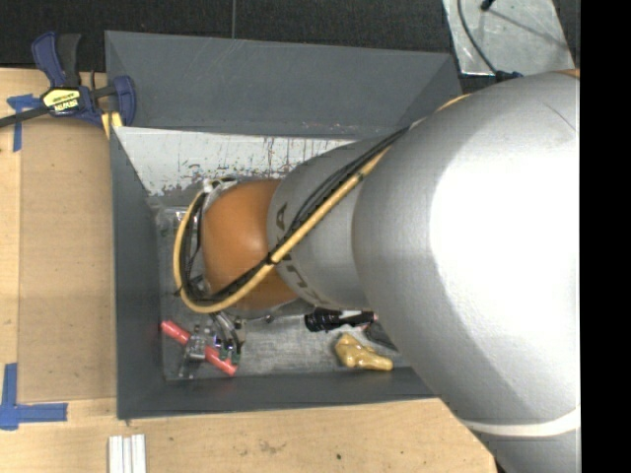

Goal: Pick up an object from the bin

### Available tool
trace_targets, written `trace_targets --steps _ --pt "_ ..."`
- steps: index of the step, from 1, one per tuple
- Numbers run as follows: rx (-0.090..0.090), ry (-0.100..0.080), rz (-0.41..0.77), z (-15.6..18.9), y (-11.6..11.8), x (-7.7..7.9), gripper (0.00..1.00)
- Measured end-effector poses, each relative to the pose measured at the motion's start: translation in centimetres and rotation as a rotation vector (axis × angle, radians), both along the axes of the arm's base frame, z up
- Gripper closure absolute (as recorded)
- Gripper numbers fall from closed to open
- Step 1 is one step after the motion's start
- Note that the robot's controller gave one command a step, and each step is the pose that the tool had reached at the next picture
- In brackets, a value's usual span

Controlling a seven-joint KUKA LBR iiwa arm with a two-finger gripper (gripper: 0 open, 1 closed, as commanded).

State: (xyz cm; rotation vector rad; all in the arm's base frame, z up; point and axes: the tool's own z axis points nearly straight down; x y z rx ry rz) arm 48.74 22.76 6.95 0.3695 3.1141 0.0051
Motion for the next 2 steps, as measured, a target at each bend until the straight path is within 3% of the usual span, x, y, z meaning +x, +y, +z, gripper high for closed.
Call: trace_targets --steps 1,2 --pt "0.005 -0.013 -0.196 0.54 1.14 0.42 1.0" --pt "0.006 -0.013 -0.196 0.54 1.14 0.41 1.0"
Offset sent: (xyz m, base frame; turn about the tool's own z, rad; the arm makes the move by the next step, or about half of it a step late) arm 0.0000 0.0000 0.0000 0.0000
